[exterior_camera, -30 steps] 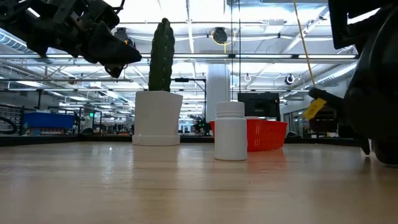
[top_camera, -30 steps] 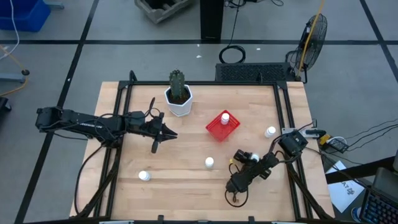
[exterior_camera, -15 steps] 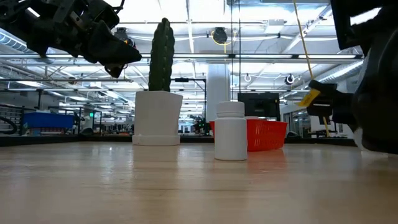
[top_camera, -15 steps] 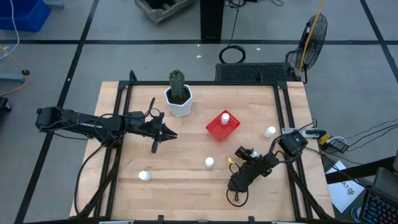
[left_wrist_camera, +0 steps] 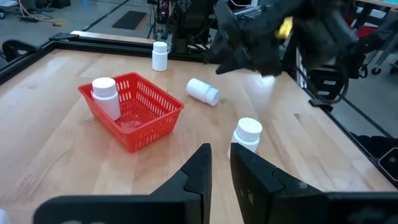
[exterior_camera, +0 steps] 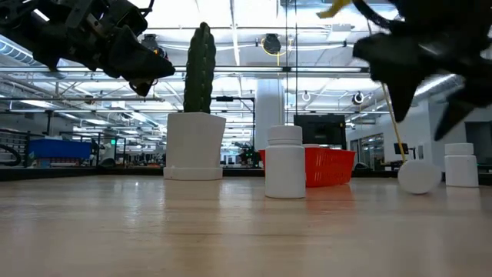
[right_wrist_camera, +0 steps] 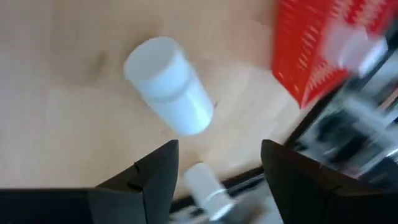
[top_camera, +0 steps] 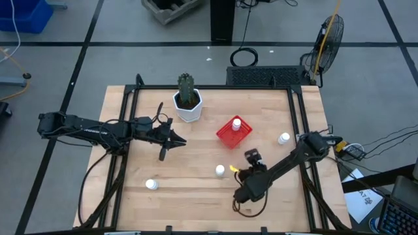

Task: Pick and place pill bottles into a basket
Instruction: Put the white pill bottle into the red bin

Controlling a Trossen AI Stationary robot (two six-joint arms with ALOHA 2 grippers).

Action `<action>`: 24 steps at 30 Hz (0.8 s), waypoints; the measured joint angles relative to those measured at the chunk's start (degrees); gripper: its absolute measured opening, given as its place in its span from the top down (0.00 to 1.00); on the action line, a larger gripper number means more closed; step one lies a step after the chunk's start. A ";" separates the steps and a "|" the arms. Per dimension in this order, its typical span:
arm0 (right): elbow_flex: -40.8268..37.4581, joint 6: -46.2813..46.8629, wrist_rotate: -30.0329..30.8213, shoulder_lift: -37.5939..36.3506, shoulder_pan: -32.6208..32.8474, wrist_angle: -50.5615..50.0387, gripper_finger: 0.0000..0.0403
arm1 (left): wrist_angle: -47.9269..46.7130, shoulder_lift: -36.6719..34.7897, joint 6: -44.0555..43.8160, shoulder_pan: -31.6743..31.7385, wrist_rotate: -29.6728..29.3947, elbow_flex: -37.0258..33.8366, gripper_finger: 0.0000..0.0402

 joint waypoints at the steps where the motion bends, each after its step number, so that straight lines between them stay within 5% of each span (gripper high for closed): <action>1: -0.02 4.21 -0.02 -1.29 -0.33 0.64 0.45 | 0.03 0.00 -0.16 0.00 0.00 0.00 0.84; 7: -3.73 19.66 -3.04 -12.71 -4.00 17.81 0.45 | 0.01 0.00 -0.54 -0.02 -0.04 0.00 0.84; 14: -13.05 0.50 -7.02 -24.77 -6.18 33.56 0.48 | -0.01 0.00 -0.81 -1.19 -0.04 0.00 0.84; 24: -24.05 -11.36 -21.29 -25.77 -10.02 36.44 0.53 | -0.04 0.00 -0.12 -2.10 -0.12 0.00 0.84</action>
